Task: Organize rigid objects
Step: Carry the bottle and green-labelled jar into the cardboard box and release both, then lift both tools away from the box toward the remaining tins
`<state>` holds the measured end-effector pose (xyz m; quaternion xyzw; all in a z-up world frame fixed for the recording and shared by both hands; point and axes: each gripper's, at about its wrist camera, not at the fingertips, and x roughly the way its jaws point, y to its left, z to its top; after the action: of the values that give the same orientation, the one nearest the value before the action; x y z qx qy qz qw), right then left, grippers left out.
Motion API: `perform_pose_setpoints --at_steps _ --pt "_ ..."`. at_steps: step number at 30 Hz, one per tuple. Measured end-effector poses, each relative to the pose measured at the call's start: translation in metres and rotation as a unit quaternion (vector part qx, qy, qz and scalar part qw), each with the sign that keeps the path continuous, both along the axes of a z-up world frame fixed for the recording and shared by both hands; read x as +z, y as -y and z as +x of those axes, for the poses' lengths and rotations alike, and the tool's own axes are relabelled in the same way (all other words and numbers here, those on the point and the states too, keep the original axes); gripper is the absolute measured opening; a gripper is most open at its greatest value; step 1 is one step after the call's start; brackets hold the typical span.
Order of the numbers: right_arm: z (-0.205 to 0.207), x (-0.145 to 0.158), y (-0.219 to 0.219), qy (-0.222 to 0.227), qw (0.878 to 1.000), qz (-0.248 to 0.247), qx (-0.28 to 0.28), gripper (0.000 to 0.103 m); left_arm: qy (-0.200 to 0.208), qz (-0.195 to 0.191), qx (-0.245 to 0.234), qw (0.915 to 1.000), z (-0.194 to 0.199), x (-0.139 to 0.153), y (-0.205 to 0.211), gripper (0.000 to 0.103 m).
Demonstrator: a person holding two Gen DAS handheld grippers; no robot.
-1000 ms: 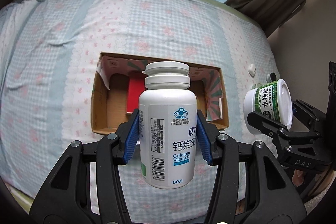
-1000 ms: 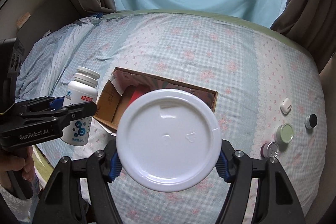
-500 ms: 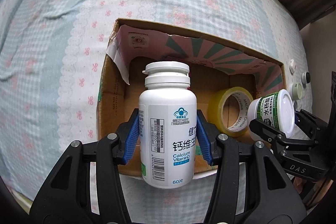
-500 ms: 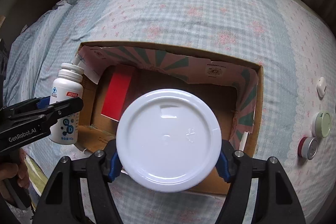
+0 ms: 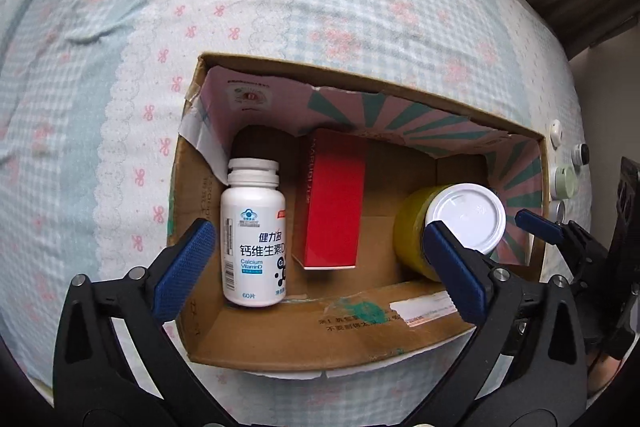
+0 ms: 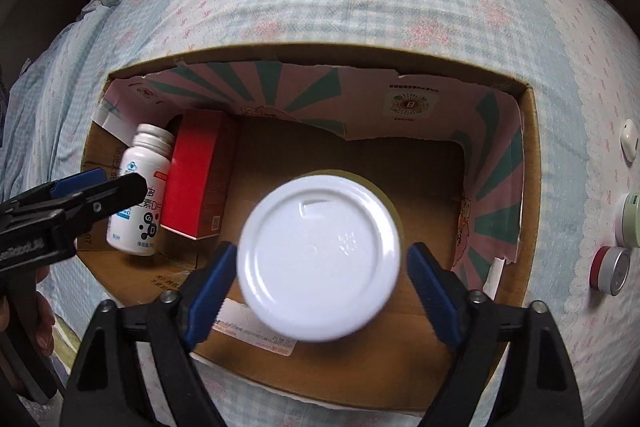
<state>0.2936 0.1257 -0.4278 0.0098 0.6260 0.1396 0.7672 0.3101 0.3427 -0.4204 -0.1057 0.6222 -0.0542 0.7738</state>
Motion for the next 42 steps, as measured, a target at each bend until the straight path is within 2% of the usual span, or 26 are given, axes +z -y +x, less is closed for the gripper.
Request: perform_pose_setpoints --at_steps 2,9,14,19,23,27,35,42 --pt "0.000 0.006 -0.001 0.016 1.000 -0.006 0.010 0.103 0.002 0.010 -0.007 0.9999 0.000 0.005 0.003 0.103" --pt "-0.014 0.015 0.005 0.016 1.000 -0.016 0.008 0.103 0.008 0.002 0.008 0.9999 -0.011 0.020 -0.002 0.103" --pt "-0.025 0.032 0.005 0.028 0.999 -0.020 0.010 0.103 0.018 0.003 0.016 0.9997 -0.025 0.036 -0.005 0.103" --pt "-0.037 0.062 0.004 0.044 0.999 -0.017 0.016 0.103 0.036 0.005 0.024 0.9991 -0.046 0.068 -0.006 0.103" --pt "-0.053 0.094 0.008 0.058 0.998 -0.014 0.014 0.103 0.056 0.024 0.026 0.9978 -0.068 0.102 -0.003 0.103" --pt "-0.074 0.130 0.014 0.077 0.997 -0.010 0.011 0.103 0.077 0.028 0.022 0.9964 -0.093 0.137 0.004 0.103" --pt "-0.121 0.185 0.046 0.108 0.994 -0.023 -0.020 0.103 0.113 0.001 0.000 0.9935 -0.136 0.187 0.038 0.103" --pt "-0.155 0.217 0.103 0.136 0.988 -0.050 -0.059 0.103 0.153 0.006 -0.038 0.9875 -0.159 0.220 0.100 0.103"
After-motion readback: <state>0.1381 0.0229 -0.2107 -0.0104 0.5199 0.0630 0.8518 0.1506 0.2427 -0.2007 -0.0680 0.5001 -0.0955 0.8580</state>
